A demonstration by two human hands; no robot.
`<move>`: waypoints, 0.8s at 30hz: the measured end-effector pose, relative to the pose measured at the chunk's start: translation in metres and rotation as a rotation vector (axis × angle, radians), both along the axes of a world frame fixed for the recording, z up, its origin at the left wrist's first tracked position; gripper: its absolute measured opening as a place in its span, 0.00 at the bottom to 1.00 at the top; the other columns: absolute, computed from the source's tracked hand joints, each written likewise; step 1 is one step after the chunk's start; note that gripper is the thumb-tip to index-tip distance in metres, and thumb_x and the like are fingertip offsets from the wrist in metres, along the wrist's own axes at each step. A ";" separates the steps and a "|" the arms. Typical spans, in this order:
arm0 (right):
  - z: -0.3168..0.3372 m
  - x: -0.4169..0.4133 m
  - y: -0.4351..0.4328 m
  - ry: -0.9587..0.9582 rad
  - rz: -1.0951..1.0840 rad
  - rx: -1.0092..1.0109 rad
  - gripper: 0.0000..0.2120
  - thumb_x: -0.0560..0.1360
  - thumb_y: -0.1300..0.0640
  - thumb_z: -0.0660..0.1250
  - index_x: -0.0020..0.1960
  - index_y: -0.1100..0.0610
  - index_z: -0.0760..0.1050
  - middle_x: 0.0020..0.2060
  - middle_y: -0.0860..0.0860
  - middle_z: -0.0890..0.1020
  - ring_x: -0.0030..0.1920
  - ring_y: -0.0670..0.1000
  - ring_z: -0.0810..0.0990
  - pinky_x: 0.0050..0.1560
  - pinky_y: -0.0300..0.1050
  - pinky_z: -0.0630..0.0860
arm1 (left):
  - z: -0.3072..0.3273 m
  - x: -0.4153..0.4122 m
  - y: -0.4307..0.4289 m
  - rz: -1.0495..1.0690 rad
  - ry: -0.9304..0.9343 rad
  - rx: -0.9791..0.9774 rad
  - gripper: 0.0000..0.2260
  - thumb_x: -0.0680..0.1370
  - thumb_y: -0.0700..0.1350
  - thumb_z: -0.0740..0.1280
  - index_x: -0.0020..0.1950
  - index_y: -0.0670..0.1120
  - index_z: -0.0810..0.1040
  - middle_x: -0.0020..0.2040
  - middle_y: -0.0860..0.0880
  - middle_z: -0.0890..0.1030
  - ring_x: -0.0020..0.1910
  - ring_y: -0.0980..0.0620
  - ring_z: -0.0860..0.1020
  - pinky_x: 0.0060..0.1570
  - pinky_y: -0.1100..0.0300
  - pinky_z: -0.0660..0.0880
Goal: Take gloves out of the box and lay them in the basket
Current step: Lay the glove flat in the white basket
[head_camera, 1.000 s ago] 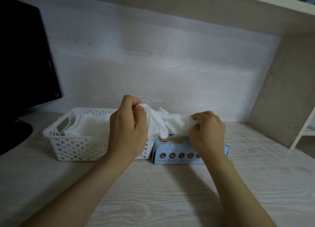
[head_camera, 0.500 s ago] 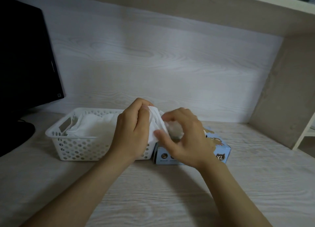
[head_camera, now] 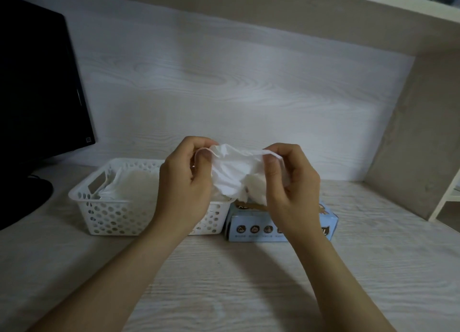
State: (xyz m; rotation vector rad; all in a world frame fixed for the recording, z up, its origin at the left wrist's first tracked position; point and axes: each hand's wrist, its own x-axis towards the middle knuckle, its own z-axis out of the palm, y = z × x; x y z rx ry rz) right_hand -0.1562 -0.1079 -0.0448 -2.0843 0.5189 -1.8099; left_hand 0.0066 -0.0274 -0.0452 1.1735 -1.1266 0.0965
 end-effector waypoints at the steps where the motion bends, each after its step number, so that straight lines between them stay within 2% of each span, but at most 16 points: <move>1: 0.001 0.000 0.002 -0.021 0.029 0.023 0.06 0.85 0.62 0.65 0.51 0.57 0.80 0.39 0.43 0.81 0.38 0.47 0.79 0.38 0.39 0.73 | 0.001 -0.001 0.001 -0.021 -0.001 0.009 0.10 0.86 0.40 0.61 0.52 0.51 0.80 0.38 0.56 0.79 0.33 0.58 0.74 0.33 0.62 0.71; 4: 0.005 0.000 0.006 -0.087 0.137 0.185 0.10 0.84 0.61 0.67 0.45 0.57 0.81 0.25 0.42 0.69 0.25 0.45 0.65 0.28 0.39 0.62 | 0.003 -0.004 0.001 -0.098 0.065 0.037 0.10 0.86 0.41 0.59 0.50 0.51 0.77 0.40 0.49 0.77 0.36 0.56 0.72 0.37 0.62 0.70; 6: 0.006 -0.001 0.004 -0.109 0.202 0.314 0.11 0.84 0.59 0.68 0.44 0.56 0.83 0.24 0.46 0.66 0.26 0.47 0.60 0.29 0.39 0.58 | 0.004 -0.003 0.002 -0.156 0.125 0.032 0.09 0.84 0.43 0.59 0.47 0.51 0.77 0.40 0.47 0.76 0.39 0.54 0.72 0.40 0.56 0.69; 9: 0.006 -0.002 0.002 -0.050 0.271 0.413 0.09 0.83 0.55 0.70 0.46 0.54 0.85 0.27 0.52 0.73 0.29 0.51 0.66 0.31 0.44 0.64 | 0.006 0.000 0.005 -0.173 0.095 0.047 0.07 0.79 0.47 0.62 0.44 0.47 0.78 0.37 0.40 0.74 0.37 0.50 0.71 0.38 0.50 0.67; 11: 0.006 -0.002 0.004 0.030 0.277 0.443 0.03 0.80 0.55 0.74 0.48 0.53 0.86 0.34 0.48 0.84 0.34 0.49 0.81 0.35 0.47 0.77 | 0.007 0.001 0.006 -0.098 0.060 0.051 0.06 0.76 0.47 0.67 0.40 0.49 0.79 0.32 0.48 0.73 0.34 0.53 0.71 0.37 0.54 0.67; 13: 0.004 -0.001 0.004 0.106 0.253 0.460 0.03 0.77 0.55 0.78 0.50 0.52 0.87 0.42 0.48 0.88 0.44 0.50 0.88 0.45 0.52 0.85 | 0.008 0.002 0.007 -0.046 0.071 0.041 0.12 0.77 0.47 0.68 0.34 0.48 0.73 0.29 0.53 0.68 0.32 0.53 0.68 0.35 0.57 0.65; 15: 0.000 0.000 0.001 0.139 0.216 0.447 0.03 0.78 0.56 0.77 0.51 0.53 0.87 0.43 0.48 0.89 0.45 0.50 0.88 0.47 0.54 0.86 | 0.010 0.006 0.006 -0.023 0.081 0.033 0.18 0.78 0.47 0.68 0.33 0.43 0.65 0.30 0.46 0.62 0.32 0.51 0.63 0.35 0.55 0.61; 17: -0.002 0.002 -0.001 0.162 0.184 0.414 0.04 0.80 0.57 0.74 0.53 0.53 0.87 0.43 0.48 0.89 0.45 0.51 0.88 0.46 0.54 0.85 | 0.011 0.011 0.007 -0.007 0.094 0.049 0.18 0.79 0.45 0.66 0.35 0.39 0.62 0.32 0.41 0.62 0.32 0.51 0.62 0.35 0.54 0.60; 21: -0.002 0.006 -0.003 0.167 0.176 0.411 0.07 0.83 0.58 0.70 0.56 0.53 0.87 0.44 0.47 0.89 0.47 0.50 0.88 0.47 0.52 0.84 | 0.012 0.015 0.006 0.025 0.181 0.085 0.14 0.80 0.41 0.65 0.38 0.36 0.67 0.32 0.46 0.64 0.32 0.53 0.63 0.34 0.56 0.60; 24: 0.001 0.016 -0.005 0.166 0.086 0.433 0.07 0.81 0.58 0.70 0.51 0.51 0.87 0.40 0.46 0.88 0.43 0.49 0.87 0.45 0.53 0.85 | 0.014 0.022 0.005 0.075 0.227 0.076 0.12 0.80 0.42 0.66 0.39 0.36 0.73 0.32 0.42 0.70 0.31 0.54 0.66 0.32 0.57 0.64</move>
